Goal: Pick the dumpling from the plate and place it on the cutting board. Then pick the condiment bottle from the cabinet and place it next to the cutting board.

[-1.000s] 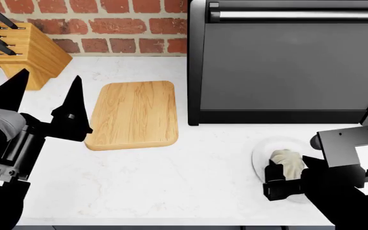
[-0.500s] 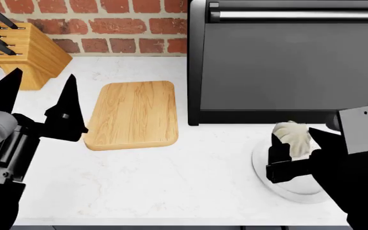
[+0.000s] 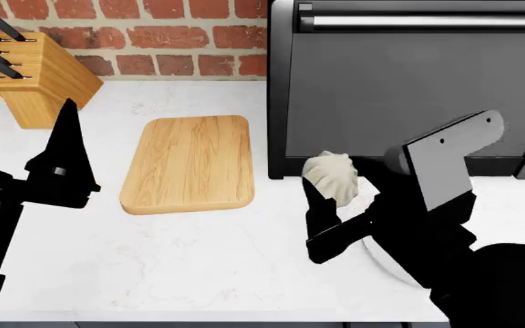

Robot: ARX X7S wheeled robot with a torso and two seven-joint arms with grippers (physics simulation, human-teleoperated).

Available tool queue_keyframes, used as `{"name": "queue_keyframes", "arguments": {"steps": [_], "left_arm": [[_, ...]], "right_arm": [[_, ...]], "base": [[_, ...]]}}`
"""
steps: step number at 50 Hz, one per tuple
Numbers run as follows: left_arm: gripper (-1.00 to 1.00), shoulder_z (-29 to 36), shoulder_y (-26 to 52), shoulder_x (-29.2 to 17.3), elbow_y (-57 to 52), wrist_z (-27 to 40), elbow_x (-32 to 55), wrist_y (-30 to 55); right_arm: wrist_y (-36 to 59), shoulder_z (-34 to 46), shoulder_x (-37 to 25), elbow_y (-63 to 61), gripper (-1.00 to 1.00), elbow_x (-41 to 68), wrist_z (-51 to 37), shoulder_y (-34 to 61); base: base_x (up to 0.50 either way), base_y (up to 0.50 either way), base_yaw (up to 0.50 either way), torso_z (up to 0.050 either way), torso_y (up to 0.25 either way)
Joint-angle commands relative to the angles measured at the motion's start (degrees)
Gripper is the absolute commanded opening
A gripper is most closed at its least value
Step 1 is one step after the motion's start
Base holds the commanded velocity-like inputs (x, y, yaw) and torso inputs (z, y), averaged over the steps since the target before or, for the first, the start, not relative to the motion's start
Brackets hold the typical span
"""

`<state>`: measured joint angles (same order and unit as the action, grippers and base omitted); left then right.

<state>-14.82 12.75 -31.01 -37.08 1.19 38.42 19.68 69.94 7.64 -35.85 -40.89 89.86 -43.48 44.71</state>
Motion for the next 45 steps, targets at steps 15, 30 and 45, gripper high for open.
{"name": "queue_keyframes", "arguments": {"steps": [15,30,45], "left_arm": [[1.00,-1.94,-2.80,-0.08,-0.95,-0.14,0.74,-1.27],[1.00,-3.16,-4.47,-0.14,-1.42,-0.18,1.19,-1.92],[1.00,-3.21,-4.75,0.07,-0.46,-0.75,1.20,-2.76]], "right_arm": [[-2.98,13.76,13.56,3.56,-1.00,-16.36,18.13,5.98],[-9.50,22.61,19.04,10.10,-1.00,-29.41,28.35,11.08],[-16.19,28.98,23.49,19.49,-1.00,-38.60,35.06,15.58]], "base": [[0.00,0.00,0.00,0.000,0.000],[0.00,0.00,0.00,0.000,0.000],[0.00,0.00,0.00,0.000,0.000]]}}
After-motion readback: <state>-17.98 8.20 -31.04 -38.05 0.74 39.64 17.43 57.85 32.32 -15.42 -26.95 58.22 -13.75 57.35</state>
